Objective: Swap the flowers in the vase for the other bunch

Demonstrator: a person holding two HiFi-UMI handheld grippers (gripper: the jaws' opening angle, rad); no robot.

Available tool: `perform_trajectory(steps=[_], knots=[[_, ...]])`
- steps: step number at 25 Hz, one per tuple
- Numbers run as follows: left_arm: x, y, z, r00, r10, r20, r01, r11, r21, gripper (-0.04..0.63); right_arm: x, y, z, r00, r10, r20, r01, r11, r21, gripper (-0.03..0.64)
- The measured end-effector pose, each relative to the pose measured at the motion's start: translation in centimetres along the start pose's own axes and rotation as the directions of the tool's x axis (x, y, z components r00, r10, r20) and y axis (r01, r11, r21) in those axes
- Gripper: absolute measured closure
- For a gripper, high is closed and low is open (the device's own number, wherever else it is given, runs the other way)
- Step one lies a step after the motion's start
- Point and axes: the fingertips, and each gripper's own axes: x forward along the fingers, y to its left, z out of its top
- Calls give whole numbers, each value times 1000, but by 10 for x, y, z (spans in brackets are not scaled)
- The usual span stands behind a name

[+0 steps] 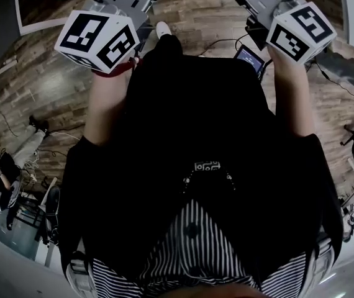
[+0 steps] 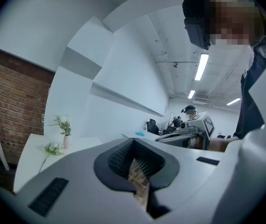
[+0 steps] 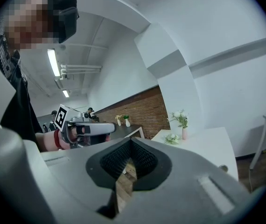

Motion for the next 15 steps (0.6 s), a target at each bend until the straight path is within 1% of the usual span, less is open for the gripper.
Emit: perform_trajectory(steps=[2,6,8,11,15], knots=[[7,15,9,1000,-22,2,22,1000,-12,588,14,-10,8,1000,-20,-7,20,1000,-3,612],[14,37,24,998,-64,-4,64,998,17,589,39,-22,18,999,-53,-10,53,999,9,612],[15,51,26,997,-76,-12,76,997,27,588,51,-27,21,997,-73,-11,74,997,12,612],[15,71,28,995,-95,-7,95,995,18,589,68,-39,26,994,-113,6,113,993,16,612],[12,90,31,994,-113,-8,113,993,29,588,85,-48,29,991,-134,12,134,991,20,612]])
